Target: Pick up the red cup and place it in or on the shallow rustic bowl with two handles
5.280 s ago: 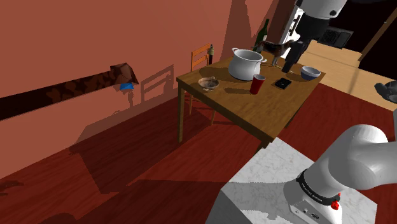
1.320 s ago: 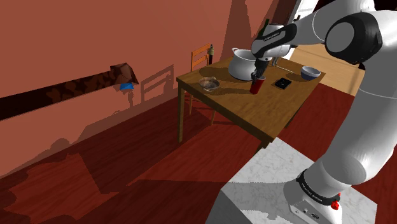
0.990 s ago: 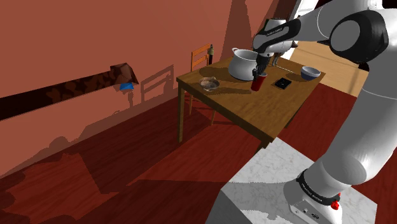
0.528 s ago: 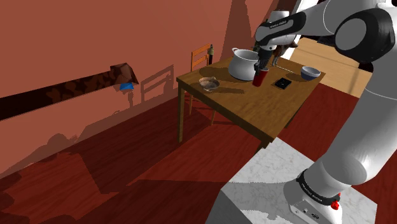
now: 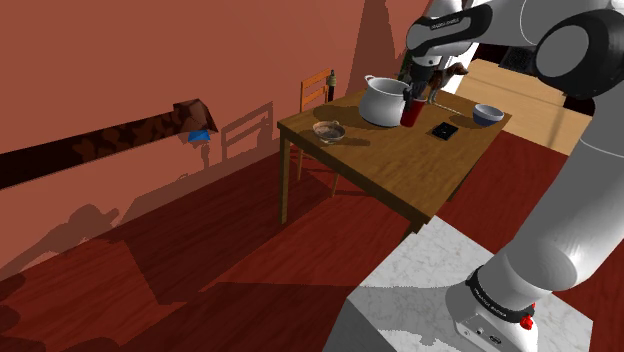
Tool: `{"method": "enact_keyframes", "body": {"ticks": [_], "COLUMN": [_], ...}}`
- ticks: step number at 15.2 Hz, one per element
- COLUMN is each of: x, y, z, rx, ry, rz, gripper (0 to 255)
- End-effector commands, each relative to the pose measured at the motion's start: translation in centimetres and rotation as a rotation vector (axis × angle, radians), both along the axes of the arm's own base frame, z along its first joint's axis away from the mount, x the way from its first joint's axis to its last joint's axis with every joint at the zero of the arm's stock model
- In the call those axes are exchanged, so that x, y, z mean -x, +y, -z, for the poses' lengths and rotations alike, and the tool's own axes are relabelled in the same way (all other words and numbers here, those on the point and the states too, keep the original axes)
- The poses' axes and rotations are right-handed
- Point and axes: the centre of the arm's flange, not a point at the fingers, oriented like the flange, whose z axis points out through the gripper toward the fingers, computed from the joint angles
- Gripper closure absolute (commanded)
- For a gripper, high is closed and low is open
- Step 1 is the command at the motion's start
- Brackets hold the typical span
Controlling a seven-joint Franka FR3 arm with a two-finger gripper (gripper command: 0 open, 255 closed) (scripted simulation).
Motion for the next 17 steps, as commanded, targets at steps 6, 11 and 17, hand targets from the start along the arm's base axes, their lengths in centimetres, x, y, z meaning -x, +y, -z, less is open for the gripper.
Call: {"method": "enact_keyframes", "body": {"ticks": [6,11,17], "x": [0.1,0.1,-3.9], "y": [-0.1,-0.1,5.0], "z": [-3.8,-6.4,-7.5], "rx": [0.0,0.0,0.0], "ry": [0.0,0.0,0.0], "rz": [0.0,0.0,0.0], "gripper": [255,255,255]}}
